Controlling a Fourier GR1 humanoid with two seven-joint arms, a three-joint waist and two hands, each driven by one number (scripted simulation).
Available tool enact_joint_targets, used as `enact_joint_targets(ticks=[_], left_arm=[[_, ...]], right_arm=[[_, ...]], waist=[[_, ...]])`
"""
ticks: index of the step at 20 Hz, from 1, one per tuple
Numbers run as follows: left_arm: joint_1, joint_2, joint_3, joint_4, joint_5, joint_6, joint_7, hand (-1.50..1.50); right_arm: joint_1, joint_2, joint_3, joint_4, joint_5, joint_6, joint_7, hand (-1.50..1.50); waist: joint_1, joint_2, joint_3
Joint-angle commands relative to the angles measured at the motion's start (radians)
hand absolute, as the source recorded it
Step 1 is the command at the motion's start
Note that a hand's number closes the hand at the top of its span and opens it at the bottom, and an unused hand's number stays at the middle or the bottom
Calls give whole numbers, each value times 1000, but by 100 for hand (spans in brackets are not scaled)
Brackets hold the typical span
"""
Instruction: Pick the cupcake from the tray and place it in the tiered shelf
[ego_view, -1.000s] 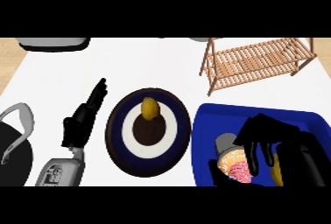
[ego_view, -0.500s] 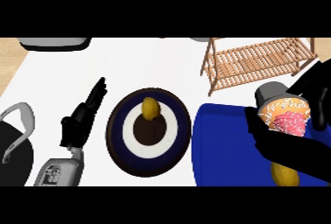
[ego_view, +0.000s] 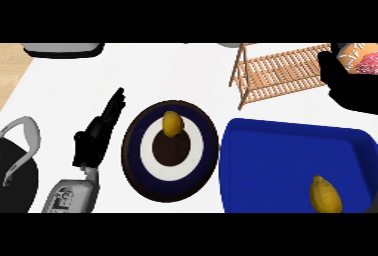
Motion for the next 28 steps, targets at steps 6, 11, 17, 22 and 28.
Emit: enact_joint_targets(ticks=[6,11,17,22,28], left_arm=[[-44,23,33,72,8,-22,-40,0],[4,17,27,30,9,-18,-26,0],[-36,-3,25,108,-11,5,-85,0],[-20,-19,3,33,-19,14,-16,0],[6,-2,0,-3,-4,-17,-13,0]], right_arm=[[-130,-141,-79,220,-23,-46,-114,150],[-24,-143,-12,267,79,-155,-222,150],[-72,-188,1,498,150,-318,-408,150],[-107,-143,3,672,155,-456,-509,150],[-192,-93,-163,783,-46,-571,-579,150]], waist=[[-2,1,0],[0,1,0],[2,5,0],[5,3,0],[19,5,1]])
